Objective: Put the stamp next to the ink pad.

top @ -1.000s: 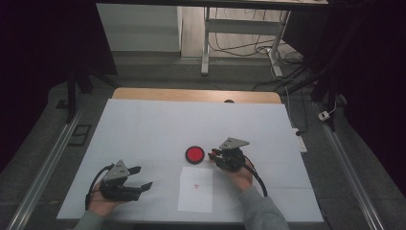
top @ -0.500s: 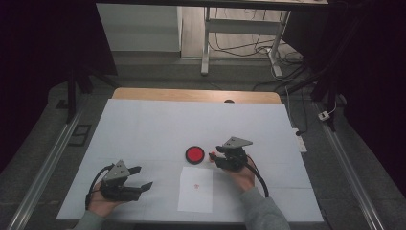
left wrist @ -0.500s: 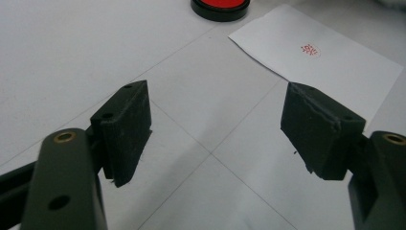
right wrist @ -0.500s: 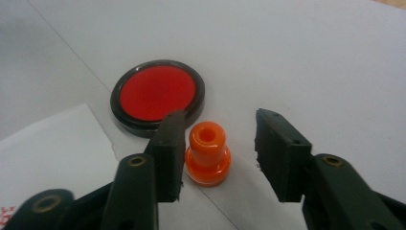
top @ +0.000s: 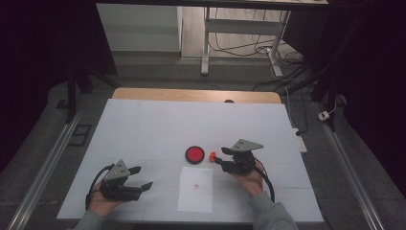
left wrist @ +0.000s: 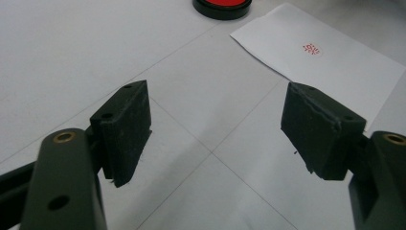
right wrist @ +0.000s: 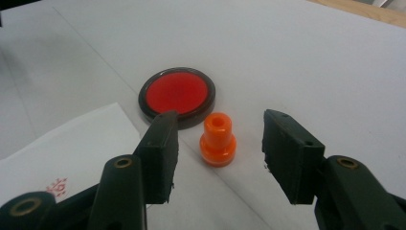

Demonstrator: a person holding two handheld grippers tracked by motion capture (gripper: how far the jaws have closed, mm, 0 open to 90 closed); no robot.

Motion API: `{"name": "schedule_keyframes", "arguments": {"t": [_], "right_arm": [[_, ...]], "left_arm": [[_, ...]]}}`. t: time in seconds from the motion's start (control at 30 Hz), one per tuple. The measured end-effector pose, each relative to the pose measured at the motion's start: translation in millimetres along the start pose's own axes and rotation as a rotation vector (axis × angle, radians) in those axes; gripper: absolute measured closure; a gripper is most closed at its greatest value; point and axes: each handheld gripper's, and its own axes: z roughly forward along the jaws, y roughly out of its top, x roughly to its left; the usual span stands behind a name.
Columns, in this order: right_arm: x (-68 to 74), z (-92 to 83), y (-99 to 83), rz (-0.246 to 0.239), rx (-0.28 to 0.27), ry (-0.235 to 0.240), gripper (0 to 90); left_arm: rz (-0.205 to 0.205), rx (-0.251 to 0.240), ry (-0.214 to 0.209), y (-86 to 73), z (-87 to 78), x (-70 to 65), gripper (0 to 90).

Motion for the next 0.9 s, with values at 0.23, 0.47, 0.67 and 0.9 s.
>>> {"name": "schedule_keyframes", "arguments": {"t": [0.23, 0.47, 0.67, 0.9], "right_arm": [[-0.1, -17.2, -5.3, -0.003, -0.025, -0.005, 45.6], [1.0, -37.6, -13.0, -0.017, -0.028, -0.012, 45.6], [1.1, -56.5, -21.6, -0.037, -0.027, -0.033, 45.3], [-2.1, -85.1, -38.6, -0.041, -0.032, -0.069, 45.0]], "left_arm": [[-0.003, 0.003, 0.002, 0.0, 0.9, -0.1, 26.2], [-0.006, 0.002, 0.001, -0.2, 1.1, 0.1, 26.1], [-0.008, 0.004, 0.000, -0.3, 1.6, -0.2, 26.1], [-0.008, 0.006, -0.002, -0.3, 1.9, -0.8, 26.0]]}}
